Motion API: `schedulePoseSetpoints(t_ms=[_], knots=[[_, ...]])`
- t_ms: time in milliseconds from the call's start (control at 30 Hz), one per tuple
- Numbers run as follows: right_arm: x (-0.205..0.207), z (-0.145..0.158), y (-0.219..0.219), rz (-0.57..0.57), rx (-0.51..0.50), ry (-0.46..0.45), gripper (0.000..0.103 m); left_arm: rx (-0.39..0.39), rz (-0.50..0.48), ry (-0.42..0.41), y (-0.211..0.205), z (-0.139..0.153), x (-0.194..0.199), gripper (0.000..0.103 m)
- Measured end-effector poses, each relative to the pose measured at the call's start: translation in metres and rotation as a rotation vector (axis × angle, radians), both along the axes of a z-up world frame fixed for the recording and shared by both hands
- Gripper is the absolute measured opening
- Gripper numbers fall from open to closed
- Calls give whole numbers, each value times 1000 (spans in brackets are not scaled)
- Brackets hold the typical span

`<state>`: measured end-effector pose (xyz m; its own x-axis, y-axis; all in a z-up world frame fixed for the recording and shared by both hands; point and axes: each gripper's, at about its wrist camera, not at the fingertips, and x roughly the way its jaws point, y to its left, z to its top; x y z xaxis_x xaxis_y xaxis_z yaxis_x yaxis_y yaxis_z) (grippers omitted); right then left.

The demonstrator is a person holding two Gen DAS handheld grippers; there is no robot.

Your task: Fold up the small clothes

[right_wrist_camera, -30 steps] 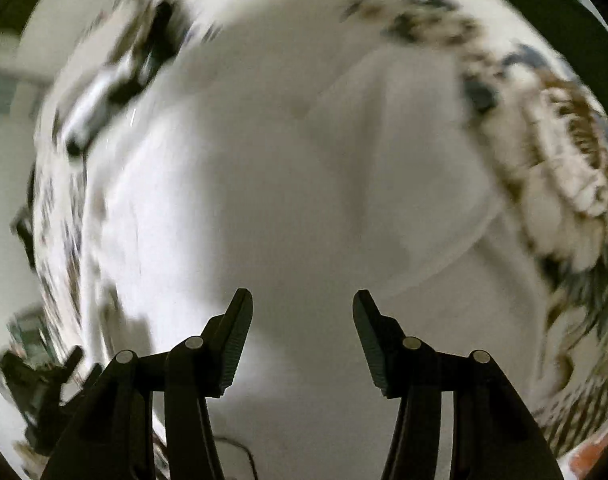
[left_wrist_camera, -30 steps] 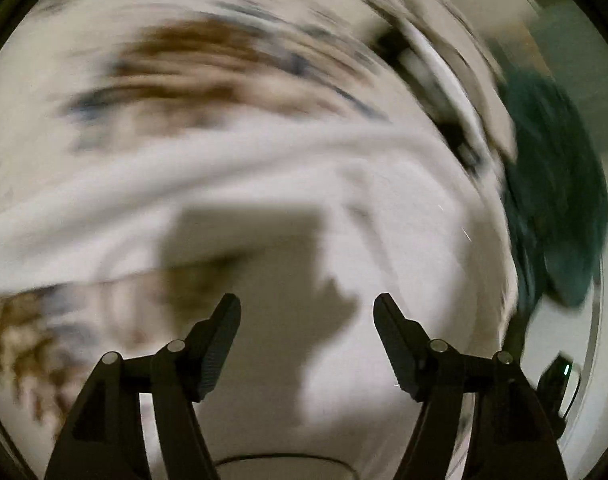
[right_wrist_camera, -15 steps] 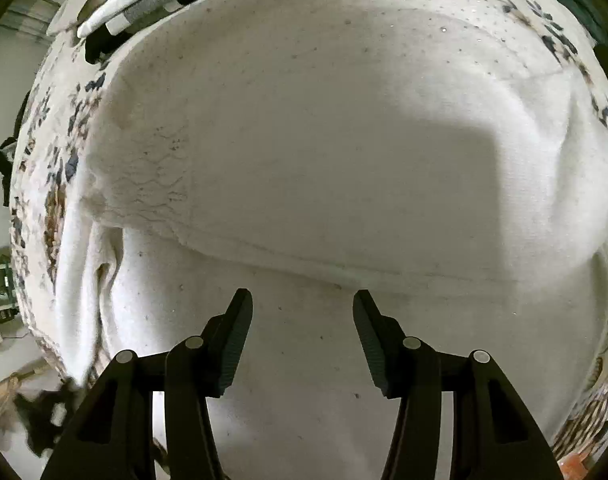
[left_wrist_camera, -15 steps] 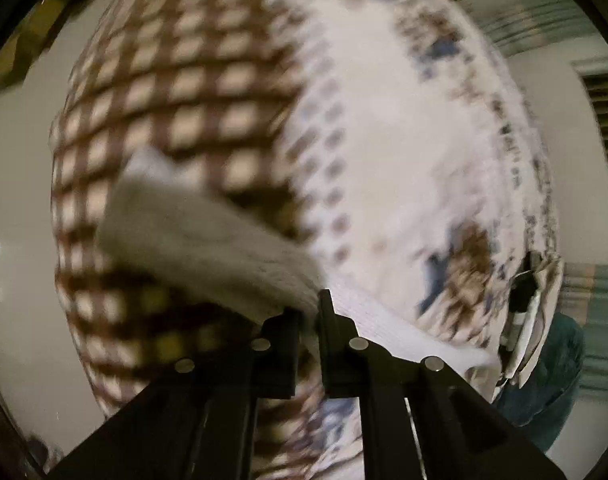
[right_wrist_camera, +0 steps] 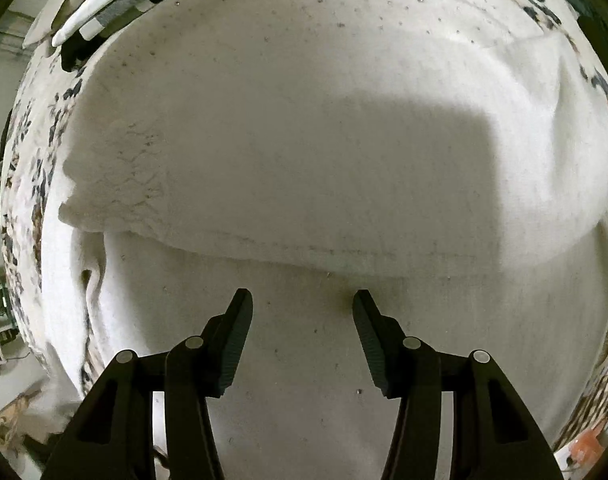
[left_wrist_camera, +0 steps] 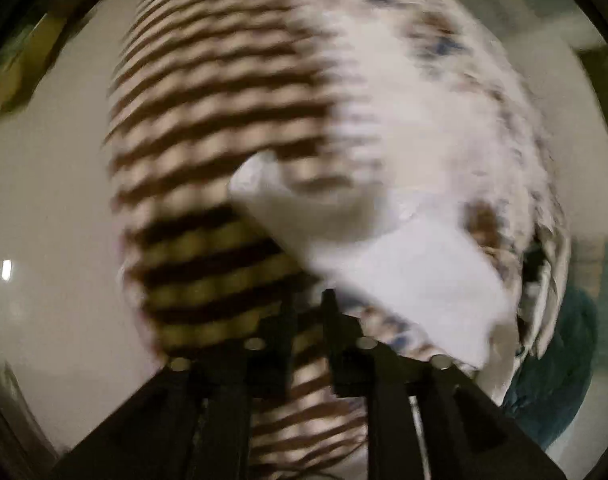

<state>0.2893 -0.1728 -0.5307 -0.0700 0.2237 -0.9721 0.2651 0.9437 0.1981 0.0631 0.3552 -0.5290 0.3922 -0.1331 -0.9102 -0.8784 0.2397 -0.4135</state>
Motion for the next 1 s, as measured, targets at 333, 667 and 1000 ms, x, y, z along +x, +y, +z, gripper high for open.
schedulePoseSetpoints(t_ms=[333,667,1000], knots=[[-10,-2,6,27,-2,7,55,25,-5,-100,31,-30,47,66],[-12,3,15,50,6,-23,55,241,79,-117,104,31,53,66],[-27,5,11,5,14,-26,55,-26,166,-67,46,-38,26,66]])
